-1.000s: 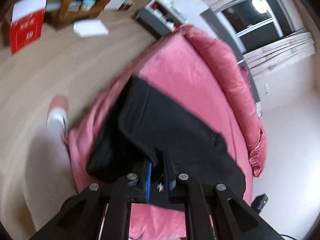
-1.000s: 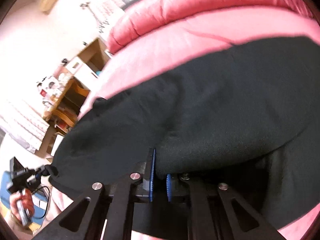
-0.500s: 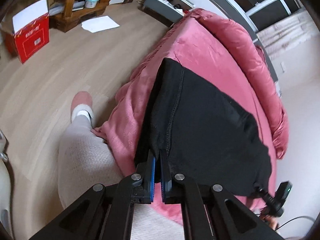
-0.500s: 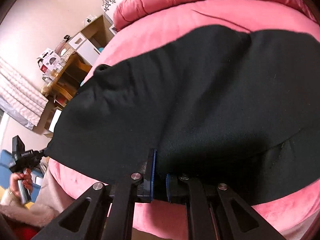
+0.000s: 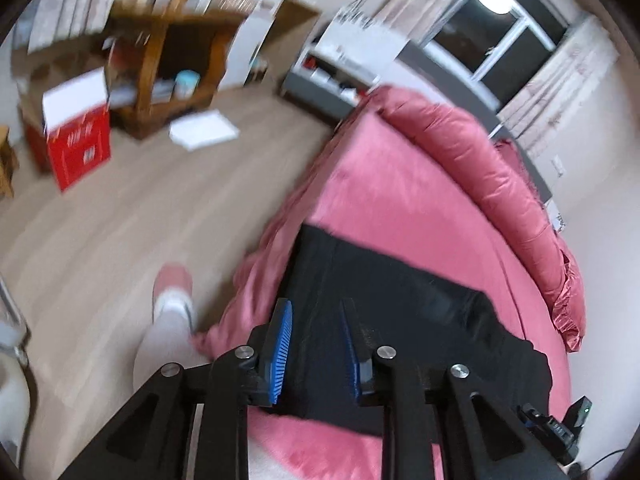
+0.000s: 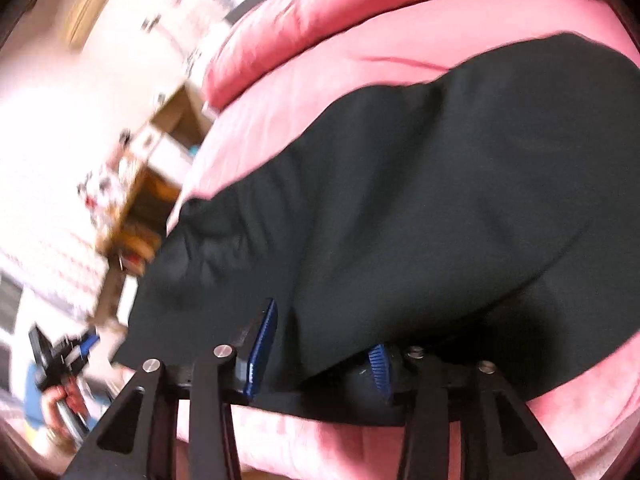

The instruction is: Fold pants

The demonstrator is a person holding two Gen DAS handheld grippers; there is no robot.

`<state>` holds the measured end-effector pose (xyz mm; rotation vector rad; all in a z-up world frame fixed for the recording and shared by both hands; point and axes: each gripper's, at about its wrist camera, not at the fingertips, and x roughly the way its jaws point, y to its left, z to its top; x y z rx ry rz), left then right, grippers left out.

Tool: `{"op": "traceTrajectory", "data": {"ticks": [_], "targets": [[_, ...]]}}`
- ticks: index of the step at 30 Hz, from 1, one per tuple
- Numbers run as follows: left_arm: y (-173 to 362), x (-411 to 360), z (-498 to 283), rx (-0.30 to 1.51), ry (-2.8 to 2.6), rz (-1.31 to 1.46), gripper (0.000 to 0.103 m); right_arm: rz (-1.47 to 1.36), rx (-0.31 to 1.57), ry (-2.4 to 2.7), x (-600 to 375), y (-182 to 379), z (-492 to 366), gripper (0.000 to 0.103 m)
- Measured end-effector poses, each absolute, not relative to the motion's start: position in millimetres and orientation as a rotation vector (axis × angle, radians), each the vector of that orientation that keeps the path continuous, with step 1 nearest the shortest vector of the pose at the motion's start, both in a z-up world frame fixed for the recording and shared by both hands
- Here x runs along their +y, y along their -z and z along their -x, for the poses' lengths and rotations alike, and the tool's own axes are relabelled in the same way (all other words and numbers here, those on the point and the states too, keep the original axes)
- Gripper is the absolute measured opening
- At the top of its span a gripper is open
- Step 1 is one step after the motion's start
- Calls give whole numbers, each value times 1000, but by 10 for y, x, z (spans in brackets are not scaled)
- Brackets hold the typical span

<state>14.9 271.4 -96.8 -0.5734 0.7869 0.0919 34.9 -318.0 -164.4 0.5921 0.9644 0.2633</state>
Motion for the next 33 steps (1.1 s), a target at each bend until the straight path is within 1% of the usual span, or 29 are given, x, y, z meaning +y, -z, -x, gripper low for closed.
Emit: {"op": "traceTrajectory", "data": {"ticks": [3,5,13,19,23,24,25,26,27,30,33], "targets": [[872,2478,-230,762,-37,521,27,-673,935,-215,-3396,1640,-353,44],[856,2271,-323,779,35,488,29,-708,913,-178,-3579,1647,-326,44],[1258,1282,-770,964,279,389,29,-757,787,17,-4479,1497,-283,44],[1406,663,-840,1022,373,281,28,-844,727,146,-5236,1522,-378,44],[1461,474,-850,1059,384,212,28,-891,688,217,-5523,1550,-458,43],[1492,439,-878,1077,381,203,28,-900,685,233,-5607,1559,-480,41],[1528,418,-894,1093,373,198,28,-913,685,246,-5682,1581,-496,35],[1542,403,-885,1097,369,198,28,-928,688,251,-5738,1610,-514,21],[1552,400,-894,1102,366,201,28,-940,697,254,-5768,1640,-530,14],[1562,410,-883,1103,364,202,28,-924,677,244,-5681,1597,-511,9],[1566,433,-881,1105,360,213,28,-805,635,233,-5485,1311,-421,8]]}}
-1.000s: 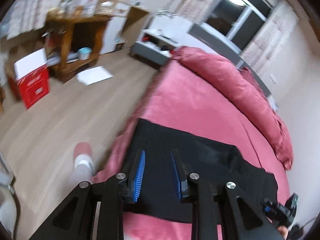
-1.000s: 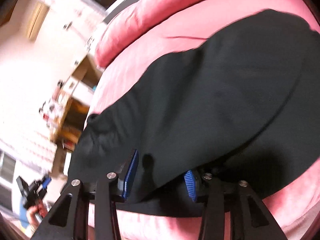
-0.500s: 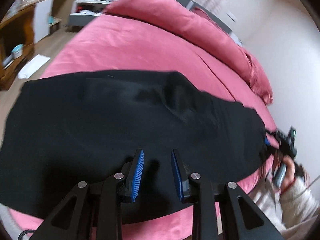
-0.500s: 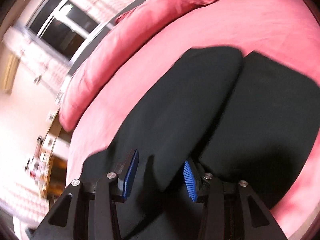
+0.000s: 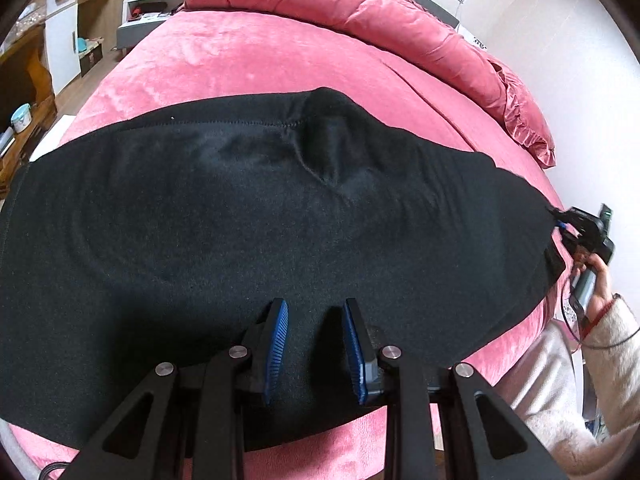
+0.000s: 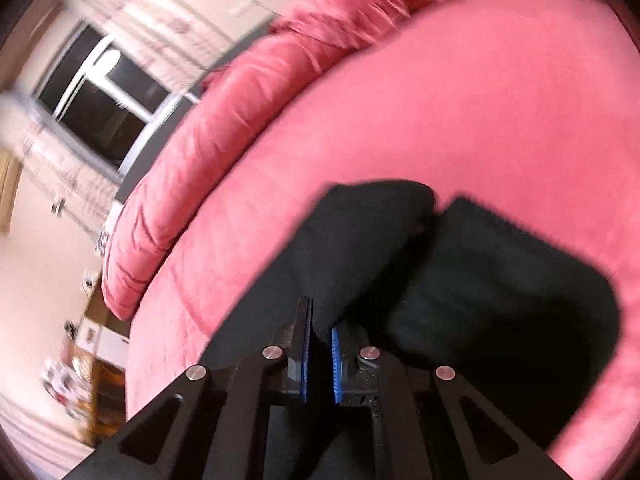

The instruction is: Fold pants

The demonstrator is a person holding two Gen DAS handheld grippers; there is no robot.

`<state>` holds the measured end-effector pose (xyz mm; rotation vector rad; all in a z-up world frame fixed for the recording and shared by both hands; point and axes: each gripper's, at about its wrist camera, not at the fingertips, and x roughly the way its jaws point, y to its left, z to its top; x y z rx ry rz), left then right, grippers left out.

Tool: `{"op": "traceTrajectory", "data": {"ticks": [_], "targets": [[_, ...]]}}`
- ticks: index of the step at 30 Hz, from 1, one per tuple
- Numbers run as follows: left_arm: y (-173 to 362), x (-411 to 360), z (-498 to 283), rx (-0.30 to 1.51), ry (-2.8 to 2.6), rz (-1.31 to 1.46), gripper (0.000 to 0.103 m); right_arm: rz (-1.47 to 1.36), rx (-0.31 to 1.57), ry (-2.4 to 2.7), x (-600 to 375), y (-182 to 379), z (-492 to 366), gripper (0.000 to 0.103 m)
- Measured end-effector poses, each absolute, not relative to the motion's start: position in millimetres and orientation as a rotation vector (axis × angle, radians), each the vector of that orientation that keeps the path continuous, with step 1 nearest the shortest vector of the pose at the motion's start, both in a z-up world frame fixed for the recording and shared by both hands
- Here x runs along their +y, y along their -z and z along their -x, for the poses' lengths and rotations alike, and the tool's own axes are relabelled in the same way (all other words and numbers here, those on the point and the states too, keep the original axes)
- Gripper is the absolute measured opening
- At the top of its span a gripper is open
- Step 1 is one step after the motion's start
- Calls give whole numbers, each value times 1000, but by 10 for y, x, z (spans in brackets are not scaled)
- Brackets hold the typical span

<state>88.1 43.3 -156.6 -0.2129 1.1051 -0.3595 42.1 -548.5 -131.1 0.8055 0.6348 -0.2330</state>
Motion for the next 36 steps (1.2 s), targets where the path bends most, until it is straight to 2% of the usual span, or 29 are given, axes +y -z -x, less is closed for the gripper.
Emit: {"op": "traceTrajectory", "data": {"ticks": [6,14,19,22,23,24,29,33,34,35,36], "targets": [[1566,551,-821,1078,379,282,28,-705,591,231,-5382,950,18,8],[1560,602,-704,1065,405,292,28,-802,732,358,-5523,1476,425,8],[1566,542,-689,1067,407,273,28,-907,725,383,-5577,1657,508,8],[1557,423,-737,1062,422,253,28,-951,714,364,-5552,1631,515,17],[1551,392,-752,1060,426,245,28,-964,713,354,-5538,1635,525,25],[1544,351,-755,1057,434,231,28,-977,710,347,-5513,1629,535,28],[1578,169,-742,1060,485,176,28,-976,734,250,-5215,1609,488,28],[1615,-36,-716,1068,534,92,29,-978,797,146,-4968,1708,376,26],[1624,-89,-704,1069,537,61,29,-940,831,138,-4884,1719,342,21],[1626,-114,-697,1071,536,47,29,-894,854,142,-4829,1700,322,9],[1630,-133,-682,1075,536,43,29,-854,873,146,-4793,1675,298,9]]}}
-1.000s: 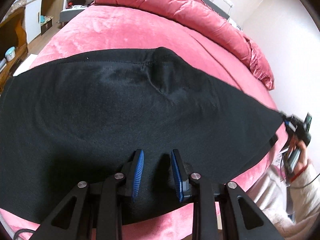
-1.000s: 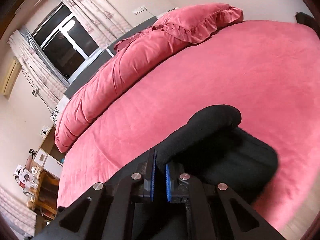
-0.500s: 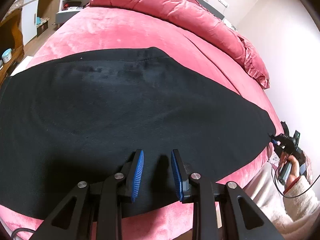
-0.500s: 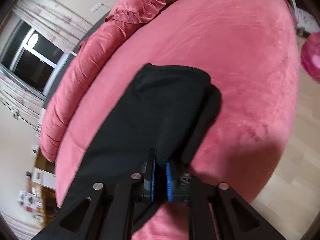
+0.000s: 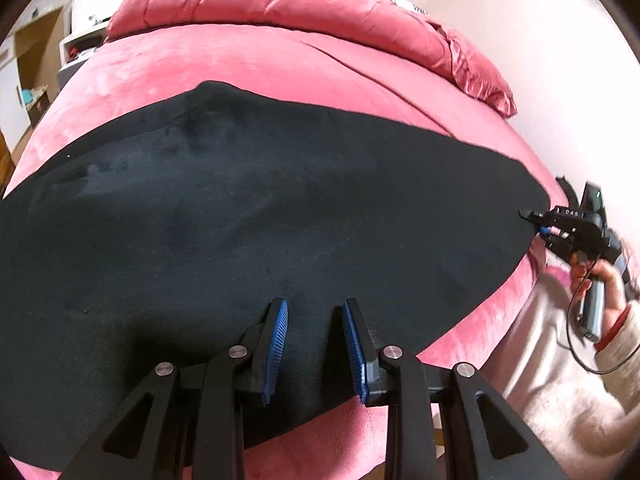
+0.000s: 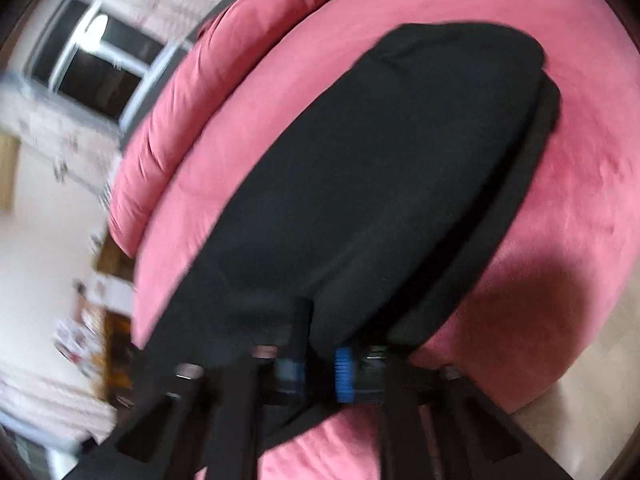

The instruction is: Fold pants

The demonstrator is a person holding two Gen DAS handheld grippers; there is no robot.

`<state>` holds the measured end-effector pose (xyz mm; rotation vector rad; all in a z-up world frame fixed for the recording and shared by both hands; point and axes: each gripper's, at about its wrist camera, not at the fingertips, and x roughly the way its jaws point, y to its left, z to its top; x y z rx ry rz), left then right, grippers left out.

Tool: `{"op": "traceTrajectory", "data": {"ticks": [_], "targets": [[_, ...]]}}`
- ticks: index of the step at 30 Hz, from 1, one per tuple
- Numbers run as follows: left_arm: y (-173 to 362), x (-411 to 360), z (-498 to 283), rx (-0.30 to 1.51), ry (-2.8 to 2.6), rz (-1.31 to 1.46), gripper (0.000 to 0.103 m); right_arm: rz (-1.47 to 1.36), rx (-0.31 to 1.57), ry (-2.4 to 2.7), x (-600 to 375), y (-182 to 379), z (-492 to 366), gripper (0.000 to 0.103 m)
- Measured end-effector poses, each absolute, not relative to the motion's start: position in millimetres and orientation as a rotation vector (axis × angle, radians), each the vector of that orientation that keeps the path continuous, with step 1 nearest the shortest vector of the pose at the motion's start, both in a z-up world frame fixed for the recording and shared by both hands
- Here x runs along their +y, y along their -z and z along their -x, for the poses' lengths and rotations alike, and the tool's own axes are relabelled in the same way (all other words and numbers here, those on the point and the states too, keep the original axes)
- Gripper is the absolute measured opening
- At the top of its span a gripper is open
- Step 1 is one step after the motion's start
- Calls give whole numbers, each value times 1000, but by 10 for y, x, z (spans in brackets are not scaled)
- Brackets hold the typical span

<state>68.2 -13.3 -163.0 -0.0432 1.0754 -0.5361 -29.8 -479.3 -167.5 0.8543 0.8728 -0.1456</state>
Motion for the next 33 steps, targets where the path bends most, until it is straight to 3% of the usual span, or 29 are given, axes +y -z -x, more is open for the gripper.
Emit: {"op": "traceTrajectory", "data": {"ticks": [5,9,11,17,21,28,33], "targets": [[1647,-106,-624,1111,554,64,29,-814,892,179,-4832,1514,331,9],[1642,-92,-610,1114,554,64,29,-800,968,251,-4795,1650,280,14],[1597,-62,-614,1108,553,81,29,-792,941,289,-4773,1524,298,24],[1329,179,-762,975,465,137,29,-409,811,452,-4372,769,284,26],[1336,207,-1121,972,403,130,29,-328,767,150,-3716,630,-139,27],[1596,266,-1565,1054,323,158,29,-300,950,-511,-1991,941,-1445,27],[1654,280,-1538,1048,308,160,29,-312,1020,-607,-1320,1159,-2088,36]]}}
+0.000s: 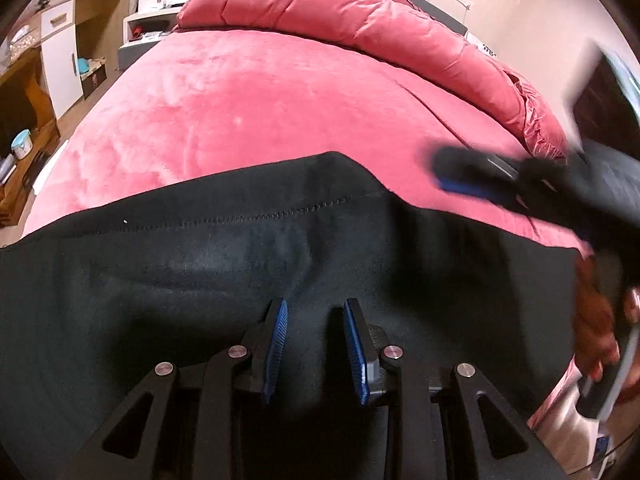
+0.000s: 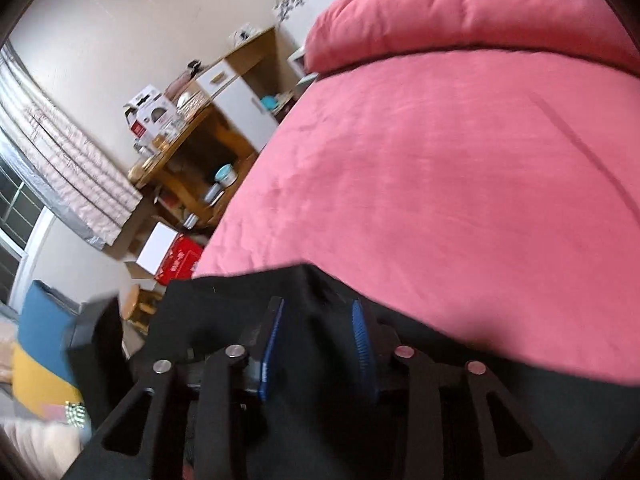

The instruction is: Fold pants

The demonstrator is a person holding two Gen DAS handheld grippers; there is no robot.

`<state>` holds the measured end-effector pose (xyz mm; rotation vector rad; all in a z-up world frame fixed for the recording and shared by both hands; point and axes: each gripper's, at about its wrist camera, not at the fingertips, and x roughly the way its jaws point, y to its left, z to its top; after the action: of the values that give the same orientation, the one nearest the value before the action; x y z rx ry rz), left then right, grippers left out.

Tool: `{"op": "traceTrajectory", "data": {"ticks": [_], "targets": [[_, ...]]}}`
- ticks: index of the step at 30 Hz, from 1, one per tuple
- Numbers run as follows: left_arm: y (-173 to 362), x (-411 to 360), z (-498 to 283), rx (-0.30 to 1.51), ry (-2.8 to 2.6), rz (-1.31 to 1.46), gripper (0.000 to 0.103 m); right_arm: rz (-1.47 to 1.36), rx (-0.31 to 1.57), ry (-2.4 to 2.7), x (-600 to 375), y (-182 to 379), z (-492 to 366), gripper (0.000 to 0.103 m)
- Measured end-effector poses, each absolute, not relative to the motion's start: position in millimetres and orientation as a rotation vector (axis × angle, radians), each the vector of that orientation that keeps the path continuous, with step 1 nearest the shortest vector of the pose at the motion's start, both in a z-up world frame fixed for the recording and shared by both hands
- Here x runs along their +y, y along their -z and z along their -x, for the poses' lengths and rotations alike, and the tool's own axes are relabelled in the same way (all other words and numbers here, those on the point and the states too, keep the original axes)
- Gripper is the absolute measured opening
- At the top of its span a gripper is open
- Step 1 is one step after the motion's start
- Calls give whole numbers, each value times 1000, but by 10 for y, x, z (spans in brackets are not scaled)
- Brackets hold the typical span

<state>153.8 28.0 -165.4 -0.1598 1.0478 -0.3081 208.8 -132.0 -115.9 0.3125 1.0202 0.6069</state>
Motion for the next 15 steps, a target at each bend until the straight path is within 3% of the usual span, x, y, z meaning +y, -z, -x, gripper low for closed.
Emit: {"op": "traceTrajectory", "data": {"ticks": [7,8,9,15], "targets": [[1671,223,-1521,1052,304,173,29,-304,1222,-664,-778,1658,-2571,36],[1673,251,-1530,1055,304,179,29,-304,1224,-662,-760,1704,-2569,30],[1686,268,-1547,1058,304,186,29,-306,1220,-658,-755,1720,-2571,17],[1738,327,-1576,1064,303,215,29,-244,1113,-579,-683,1597,-2686,0]]}}
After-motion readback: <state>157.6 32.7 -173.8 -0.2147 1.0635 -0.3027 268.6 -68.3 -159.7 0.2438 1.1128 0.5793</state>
